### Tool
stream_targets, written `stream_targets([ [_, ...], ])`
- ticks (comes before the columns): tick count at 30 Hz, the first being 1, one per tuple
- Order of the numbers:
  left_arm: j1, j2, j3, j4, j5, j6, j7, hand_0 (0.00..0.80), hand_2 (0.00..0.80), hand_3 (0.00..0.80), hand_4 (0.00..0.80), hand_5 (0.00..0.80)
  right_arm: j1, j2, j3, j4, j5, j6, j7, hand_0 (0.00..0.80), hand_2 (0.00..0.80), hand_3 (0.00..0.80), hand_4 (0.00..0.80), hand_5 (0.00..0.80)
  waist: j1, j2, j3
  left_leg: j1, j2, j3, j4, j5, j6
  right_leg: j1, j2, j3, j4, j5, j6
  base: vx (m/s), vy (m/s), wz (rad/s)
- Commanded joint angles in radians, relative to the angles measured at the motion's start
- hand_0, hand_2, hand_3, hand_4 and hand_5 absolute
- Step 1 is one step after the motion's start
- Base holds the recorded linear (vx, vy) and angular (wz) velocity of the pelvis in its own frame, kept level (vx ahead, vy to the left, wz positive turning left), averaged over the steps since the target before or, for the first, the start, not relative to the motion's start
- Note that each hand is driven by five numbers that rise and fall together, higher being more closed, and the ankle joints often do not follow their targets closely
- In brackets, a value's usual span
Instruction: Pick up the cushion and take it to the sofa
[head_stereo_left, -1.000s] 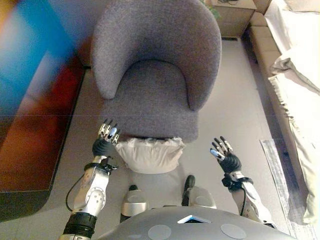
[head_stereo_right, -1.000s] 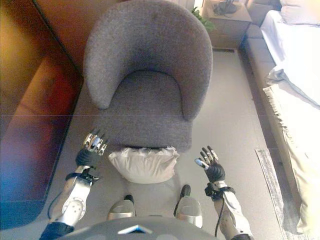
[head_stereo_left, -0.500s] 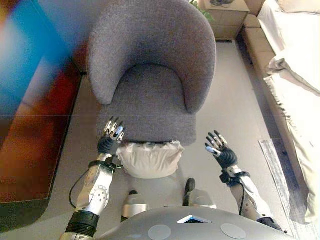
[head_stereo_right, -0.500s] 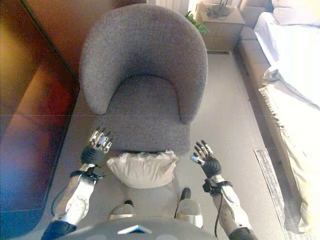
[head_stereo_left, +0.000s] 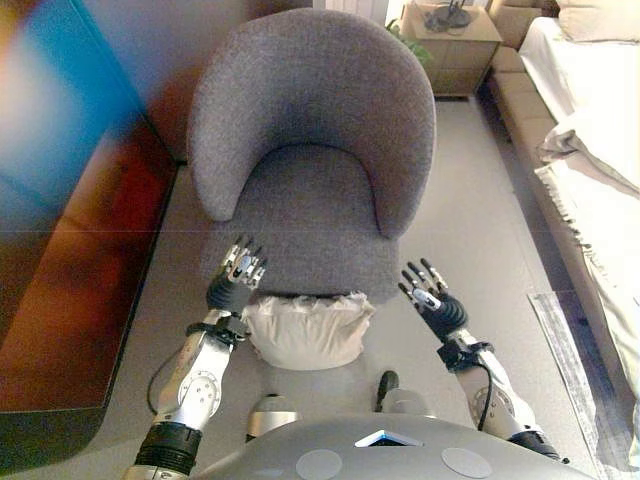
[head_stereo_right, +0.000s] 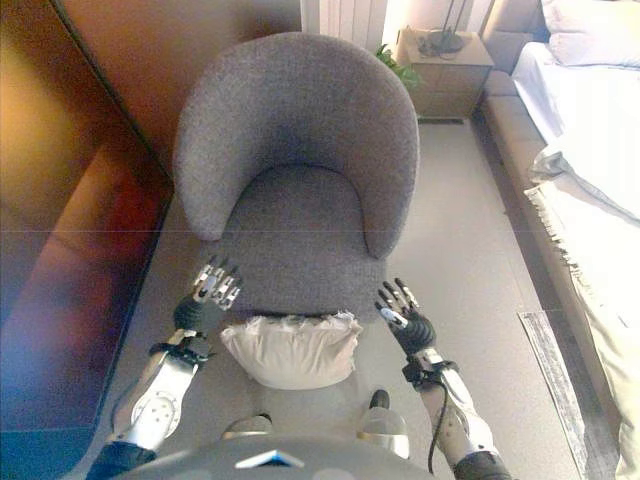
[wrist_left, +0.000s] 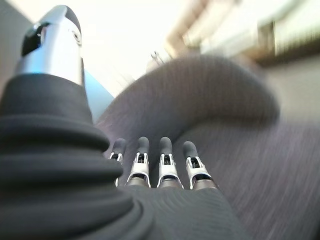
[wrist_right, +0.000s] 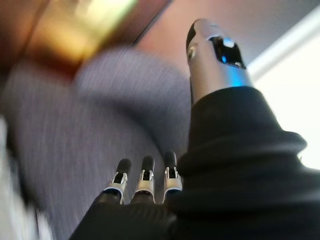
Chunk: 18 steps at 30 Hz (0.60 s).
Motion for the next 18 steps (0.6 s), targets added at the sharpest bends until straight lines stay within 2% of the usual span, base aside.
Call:
stream_targets([
  [1,-0.036,-0.013,-0.010,-0.040,-0.219,0.152,-0.189,0.000,0.000,0.000,0.000,0.000,-0.078,0.071,-0.029,-0.020,0.239,0.113,0.244,0.000,0.000,0.000,0.000,0.000,0.002,-0.033,0.014,-0.013,-0.011,0.015,0.017,-0.013,0.060,-0.009,-0.060,-0.008,0.059,-0.052,0.060,0.000,0.000,0.00],
  [4,-0.055,-0.054,-0.022,-0.002,-0.323,0.252,-0.250,0.000,0.000,0.000,0.000,0.000,-0.095,0.105,-0.025,-0.015,0.307,0.151,0.284,0.000,0.000,0.000,0.000,0.000,-0.003,-0.027,0.007,-0.009,-0.013,0.022,0.011,-0.014,0.059,-0.007,-0.059,-0.007,0.055,-0.051,0.063,0.000,0.000,0.00],
  [8,-0.077,-0.080,-0.020,0.005,-0.371,0.301,-0.316,0.000,0.000,0.000,0.000,0.000,-0.091,0.121,-0.024,-0.018,0.316,0.176,0.341,0.000,0.000,0.000,0.000,0.000,-0.014,-0.022,-0.005,-0.004,-0.015,0.027,0.004,-0.018,0.059,-0.006,-0.057,0.004,0.051,-0.056,0.061,0.000,0.000,0.00],
  [11,-0.078,-0.084,-0.035,-0.012,-0.337,0.284,-0.340,0.000,0.000,0.000,0.000,0.000,-0.079,0.116,-0.013,-0.020,0.279,0.157,0.351,0.000,0.000,0.000,0.000,0.000,-0.018,-0.022,-0.005,-0.005,-0.017,0.027,0.005,-0.019,0.058,-0.005,-0.054,0.010,0.048,-0.055,0.058,0.000,0.000,0.00],
  [18,-0.077,-0.076,-0.046,-0.025,-0.317,0.245,-0.302,0.000,0.000,0.000,0.000,0.000,-0.067,0.102,-0.007,-0.017,0.267,0.160,0.347,0.000,0.000,0.000,0.000,0.000,-0.022,-0.022,-0.007,-0.006,-0.021,0.027,0.005,-0.017,0.060,-0.002,-0.050,0.017,0.044,-0.056,0.054,0.000,0.000,0.00],
])
